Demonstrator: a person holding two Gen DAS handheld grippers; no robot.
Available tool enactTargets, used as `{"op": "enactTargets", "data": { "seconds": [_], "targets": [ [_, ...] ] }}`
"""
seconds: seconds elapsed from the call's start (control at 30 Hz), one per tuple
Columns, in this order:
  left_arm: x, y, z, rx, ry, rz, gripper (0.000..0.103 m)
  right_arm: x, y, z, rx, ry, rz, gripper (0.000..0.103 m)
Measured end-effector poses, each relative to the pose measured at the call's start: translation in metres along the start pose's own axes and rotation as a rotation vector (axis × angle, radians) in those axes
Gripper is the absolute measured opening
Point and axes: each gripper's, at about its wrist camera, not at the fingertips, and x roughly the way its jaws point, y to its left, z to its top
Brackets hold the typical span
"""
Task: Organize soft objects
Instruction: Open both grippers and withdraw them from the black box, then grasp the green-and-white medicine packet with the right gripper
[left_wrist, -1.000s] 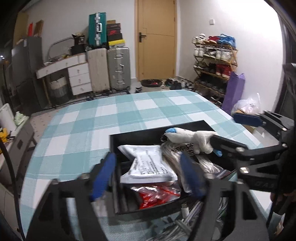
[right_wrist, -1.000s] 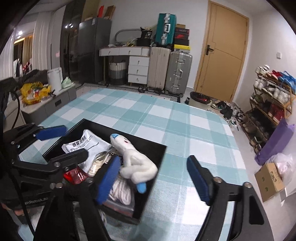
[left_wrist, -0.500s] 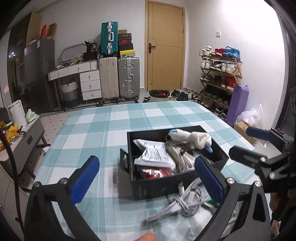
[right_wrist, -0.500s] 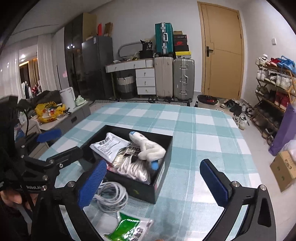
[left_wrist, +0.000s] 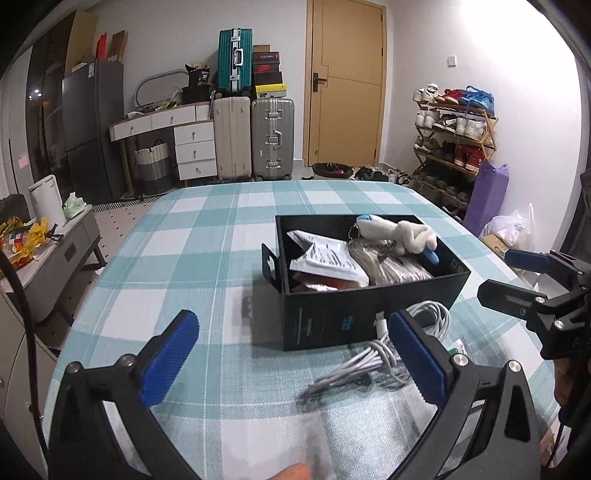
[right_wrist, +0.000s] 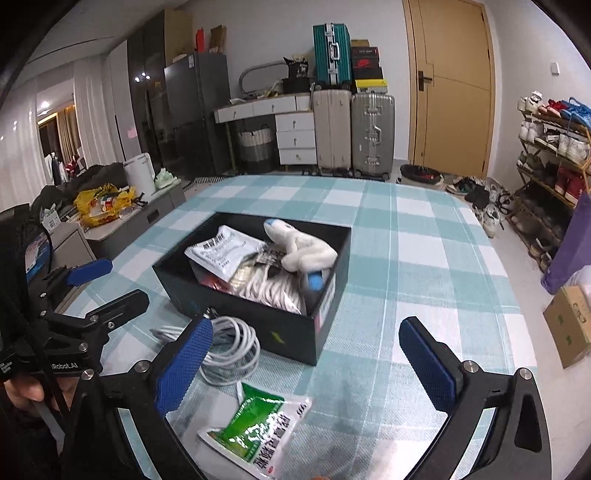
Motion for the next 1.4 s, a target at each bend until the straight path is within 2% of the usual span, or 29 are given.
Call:
{"op": "enactTargets", "data": {
  "seconds": [0.3,0.67,1.0,1.4],
  "targets": [
    [0.004,-0.01,-0.013,0.041,0.03,-0.011,0.103,0.013,-0.002,-0.009,-0.038,0.086,-0.02,0.102],
    [0.011,-0.013,-0.017,0.057,0.076,-0.046,0.103,0.028,0.001,-0.029,-0.045,0.208,0.018,0.102],
    [0.012,-0.017,-0.02,0.08,0.101,-0.061,0.103,0.038,0.006,-0.039,-0.064,0.279,0.058,0.102],
    [0.014,-0.021,-0.025,0.111,0.122,-0.072,0.103,0.05,0.003,-0.05,-0.078,0.344,0.01,0.102]
  ]
}}
